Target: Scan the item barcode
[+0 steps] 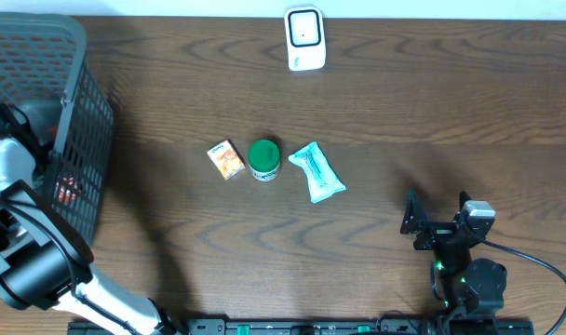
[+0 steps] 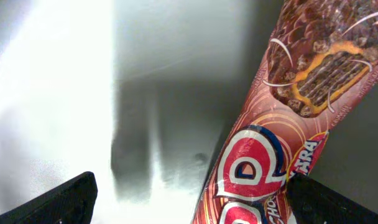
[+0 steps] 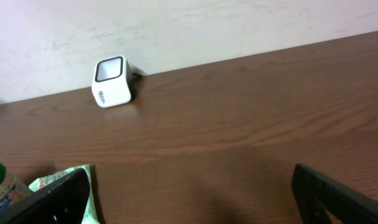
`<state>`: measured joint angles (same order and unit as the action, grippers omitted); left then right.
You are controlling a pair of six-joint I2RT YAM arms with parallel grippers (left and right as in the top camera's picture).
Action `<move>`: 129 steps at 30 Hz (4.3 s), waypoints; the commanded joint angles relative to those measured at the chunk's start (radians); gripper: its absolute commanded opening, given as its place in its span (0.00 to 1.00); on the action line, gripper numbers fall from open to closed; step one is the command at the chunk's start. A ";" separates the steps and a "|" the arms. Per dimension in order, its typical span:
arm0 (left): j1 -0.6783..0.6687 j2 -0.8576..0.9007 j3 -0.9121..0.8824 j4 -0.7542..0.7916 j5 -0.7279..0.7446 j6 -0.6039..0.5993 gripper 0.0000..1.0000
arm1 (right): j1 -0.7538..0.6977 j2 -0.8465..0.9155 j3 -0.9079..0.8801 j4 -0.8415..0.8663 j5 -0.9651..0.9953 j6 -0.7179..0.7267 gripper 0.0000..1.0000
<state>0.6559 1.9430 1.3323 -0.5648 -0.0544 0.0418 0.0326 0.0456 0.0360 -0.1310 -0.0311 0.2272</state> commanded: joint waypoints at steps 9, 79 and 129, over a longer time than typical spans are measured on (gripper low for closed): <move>0.011 0.015 0.008 0.015 0.166 -0.071 0.98 | 0.008 -0.002 -0.004 0.000 -0.004 0.003 0.99; -1.405 0.245 0.325 -0.039 0.542 0.063 0.07 | 0.008 -0.002 -0.004 0.000 -0.004 0.003 0.99; -1.403 0.265 0.357 -0.016 0.676 -0.381 0.08 | 0.008 -0.002 -0.004 0.000 -0.004 0.003 0.99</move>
<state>-0.7509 2.1479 1.6894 -0.5789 0.5961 -0.2966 0.0326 0.0456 0.0360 -0.1310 -0.0311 0.2272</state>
